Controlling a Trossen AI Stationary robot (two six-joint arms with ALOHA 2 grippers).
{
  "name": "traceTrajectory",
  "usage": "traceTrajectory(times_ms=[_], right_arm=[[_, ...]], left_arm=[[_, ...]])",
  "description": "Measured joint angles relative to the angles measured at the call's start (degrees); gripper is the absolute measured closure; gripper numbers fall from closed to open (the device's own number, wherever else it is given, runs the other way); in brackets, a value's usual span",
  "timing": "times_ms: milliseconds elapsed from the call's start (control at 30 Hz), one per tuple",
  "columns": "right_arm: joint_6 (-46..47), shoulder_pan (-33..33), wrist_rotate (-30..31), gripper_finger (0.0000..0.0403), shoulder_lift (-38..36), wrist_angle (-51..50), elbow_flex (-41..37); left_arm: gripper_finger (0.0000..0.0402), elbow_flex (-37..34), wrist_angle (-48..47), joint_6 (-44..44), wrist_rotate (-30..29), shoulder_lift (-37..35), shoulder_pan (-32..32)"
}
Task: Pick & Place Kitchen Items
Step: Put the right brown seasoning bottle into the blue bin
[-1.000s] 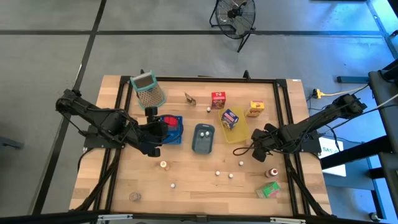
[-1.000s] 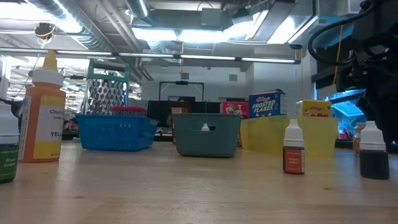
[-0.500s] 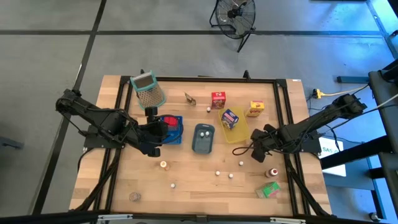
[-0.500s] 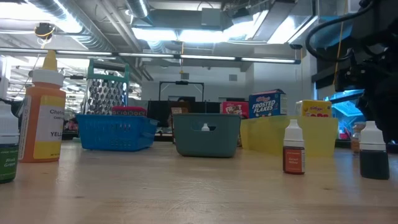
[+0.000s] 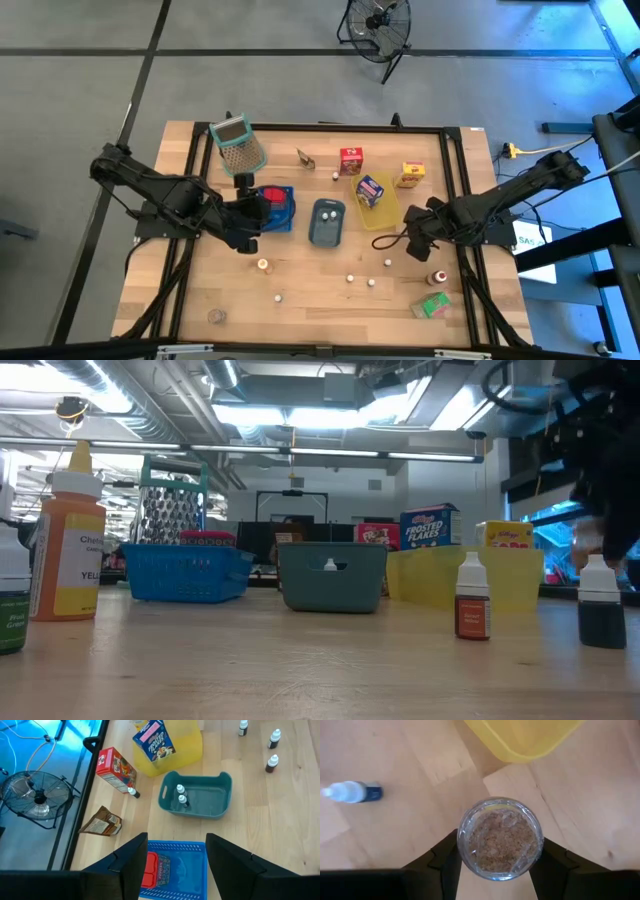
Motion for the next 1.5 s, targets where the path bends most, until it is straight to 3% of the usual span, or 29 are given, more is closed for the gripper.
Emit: traceTrajectory(times_ms=[200, 367, 600, 733, 833, 1067, 1233, 1367, 1500], right_arm=[[-0.57, 1.46, 0.31, 0.022, 0.0, -5.67, 7.66], [-5.84, 3.4, 6.4, 0.022, 0.11, -3.77, 13.49], [-19.81, 4.72, 14.47, 0.022, 1.66, 7.9, 17.55], [-29.89, 4.74, 16.47, 0.022, 3.81, 17.7, 17.74], [-36.71, 4.74, 17.07, 0.022, 5.97, 24.52, 17.74], [-50.07, 4.76, 18.14, 0.022, 10.64, 38.94, 17.76], [-56.33, 4.76, 19.23, 0.022, 13.27, 43.88, 17.75], [-56.95, 4.76, 19.64, 0.022, 13.68, 44.99, 17.76], [-56.38, 4.76, 19.65, 0.022, 13.68, 44.92, 17.76]], left_arm=[[0.0206, 0.0, -0.37, 0.38, -0.1, 0.67, -0.09], [0.0206, 0.0, 0.62, -1.5, 3.23, 1.84, -0.04], [0.0206, 0.0, 12.51, -6.05, -0.2, 6.15, 0.01], [0.0206, 0.0, 18.21, 1.05, 2.56, 10.18, 0.07], [0.0206, -0.02, 20.52, 4.03, 2.37, 12.66, 0.13], [0.0206, -0.04, 20.9, 7.48, -6.01, 14.11, 1.22], [0.0206, -0.04, 23.88, 7.96, -4.2, 14.11, 0.81], [0.0208, -0.04, 18.67, 5.89, -4.12, 13.96, 0.44], [0.0208, -0.04, 1.96, -5.69, -9.86, 13.63, 0.48]])
